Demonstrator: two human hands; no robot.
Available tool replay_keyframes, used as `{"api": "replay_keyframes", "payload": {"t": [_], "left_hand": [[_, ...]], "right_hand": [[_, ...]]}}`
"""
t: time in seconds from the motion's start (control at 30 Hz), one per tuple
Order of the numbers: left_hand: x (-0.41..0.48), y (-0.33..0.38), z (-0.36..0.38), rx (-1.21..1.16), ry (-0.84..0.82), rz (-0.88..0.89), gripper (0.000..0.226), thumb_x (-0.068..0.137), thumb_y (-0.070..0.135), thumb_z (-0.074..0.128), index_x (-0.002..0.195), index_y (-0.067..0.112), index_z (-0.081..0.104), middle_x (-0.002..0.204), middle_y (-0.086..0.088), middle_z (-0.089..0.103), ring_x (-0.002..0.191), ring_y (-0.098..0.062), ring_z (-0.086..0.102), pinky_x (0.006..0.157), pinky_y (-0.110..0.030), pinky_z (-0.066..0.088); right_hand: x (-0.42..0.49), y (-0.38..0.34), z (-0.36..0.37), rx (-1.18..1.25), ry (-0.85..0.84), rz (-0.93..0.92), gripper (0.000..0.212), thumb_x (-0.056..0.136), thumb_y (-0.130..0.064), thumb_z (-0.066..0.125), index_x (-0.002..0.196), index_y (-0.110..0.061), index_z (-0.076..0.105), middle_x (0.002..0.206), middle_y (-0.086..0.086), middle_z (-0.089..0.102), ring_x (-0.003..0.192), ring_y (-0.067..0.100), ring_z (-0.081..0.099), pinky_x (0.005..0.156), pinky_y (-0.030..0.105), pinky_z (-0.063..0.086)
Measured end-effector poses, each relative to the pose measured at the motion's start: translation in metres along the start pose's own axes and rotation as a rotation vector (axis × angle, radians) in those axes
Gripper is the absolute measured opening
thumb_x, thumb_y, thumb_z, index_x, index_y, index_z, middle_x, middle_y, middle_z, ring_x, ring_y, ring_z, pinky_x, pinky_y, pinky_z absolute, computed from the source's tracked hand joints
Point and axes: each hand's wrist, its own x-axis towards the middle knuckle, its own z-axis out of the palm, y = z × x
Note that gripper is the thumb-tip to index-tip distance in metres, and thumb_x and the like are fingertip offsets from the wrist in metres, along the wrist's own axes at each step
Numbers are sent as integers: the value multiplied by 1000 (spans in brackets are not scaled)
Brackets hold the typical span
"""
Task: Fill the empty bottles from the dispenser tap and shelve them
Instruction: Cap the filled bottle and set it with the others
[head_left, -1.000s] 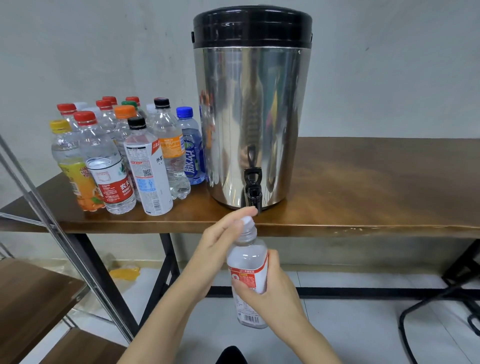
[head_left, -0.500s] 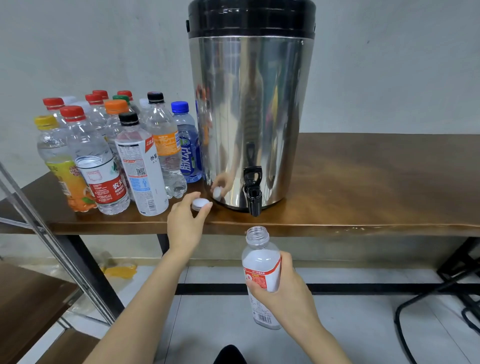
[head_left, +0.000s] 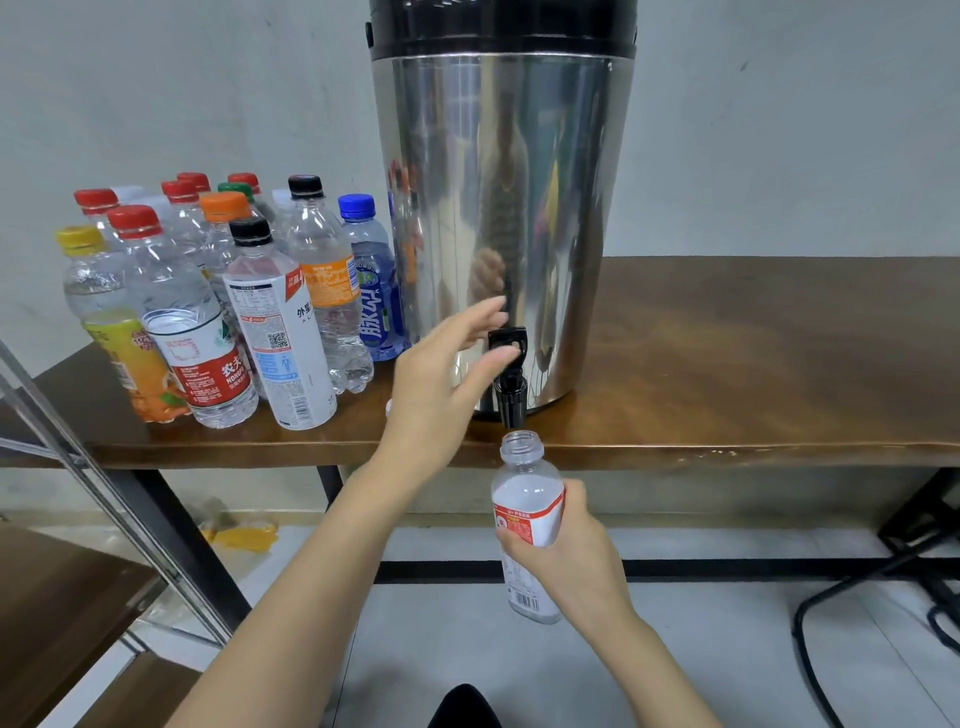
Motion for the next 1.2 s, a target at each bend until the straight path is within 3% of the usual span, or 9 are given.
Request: {"api": "replay_keyframes", "payload": {"t": [0.07, 0.23, 0.47, 0.6, 0.7, 0.8, 1.0, 1.1, 1.2], "left_hand": [[8, 7, 2, 71, -130, -4, 48, 88, 21, 72, 134, 14, 59, 118, 3, 69, 108, -4, 60, 96, -12, 43], [15, -2, 6, 221, -116, 22, 30, 83, 18, 75, 112, 16, 71, 95, -2, 73, 85, -22, 67, 82, -44, 55], [-5, -12, 14, 366, 122, 358, 14, 91, 15, 63, 95, 10, 76, 88, 0, 76, 82, -16, 72, 71, -36, 57], [-25, -24, 23, 365, 232, 535, 34, 103, 10, 47, 89, 1, 76, 95, -8, 76, 98, -22, 73, 87, -31, 58], [-37, -25, 25, 345, 186, 470, 22, 98, 14, 59, 94, 0, 75, 110, -9, 73, 112, -21, 67, 105, -19, 44], [-41, -12, 27, 287, 118, 314, 42, 89, 45, 66, 95, 4, 73, 124, -7, 67, 116, -14, 60, 102, -18, 41], [-42, 3, 20, 181, 109, -27, 33, 85, 47, 65, 99, 17, 72, 108, 15, 60, 107, -8, 53, 92, -5, 33], [-44, 4, 18, 205, 111, -18, 25, 88, 35, 66, 106, 19, 71, 105, 17, 62, 104, -7, 54, 91, -9, 37], [-46, -7, 14, 270, 106, 11, 26, 95, 34, 54, 111, 21, 71, 114, 18, 64, 107, -10, 54, 94, -34, 46]], "right_hand": [[2, -5, 0, -3, -1, -22, 57, 73, -55, 76, 109, -34, 37, 100, -13, 65, 88, 12, 63, 65, 25, 49], [6, -11, -1, 9, -13, -52, 60, 74, -54, 77, 112, -33, 35, 105, -12, 64, 91, 11, 63, 67, 23, 52], [11, -13, -1, 37, -3, -56, 61, 72, -55, 77, 112, -33, 36, 104, -11, 65, 92, 14, 64, 75, 31, 54], [13, -16, 0, 42, 12, -59, 64, 72, -54, 77, 113, -33, 34, 104, -8, 65, 93, 16, 64, 76, 33, 55], [13, -18, 1, 46, 24, -77, 63, 73, -53, 78, 111, -35, 32, 102, -11, 62, 93, 14, 64, 72, 27, 53], [13, -19, 1, 56, 59, -91, 65, 71, -52, 80, 111, -37, 31, 104, -15, 56, 98, 11, 62, 69, 23, 46], [12, -24, 1, -2, 119, -137, 85, 72, -54, 79, 134, -42, 22, 126, -13, 56, 113, 16, 59, 76, 29, 49], [10, -28, 0, -69, 137, -200, 90, 76, -53, 77, 138, -50, 12, 141, -15, 45, 119, 18, 57, 83, 36, 54], [8, -30, -1, -61, 130, -241, 85, 80, -47, 76, 137, -51, 13, 141, -16, 40, 120, 17, 55, 83, 34, 53]]}}
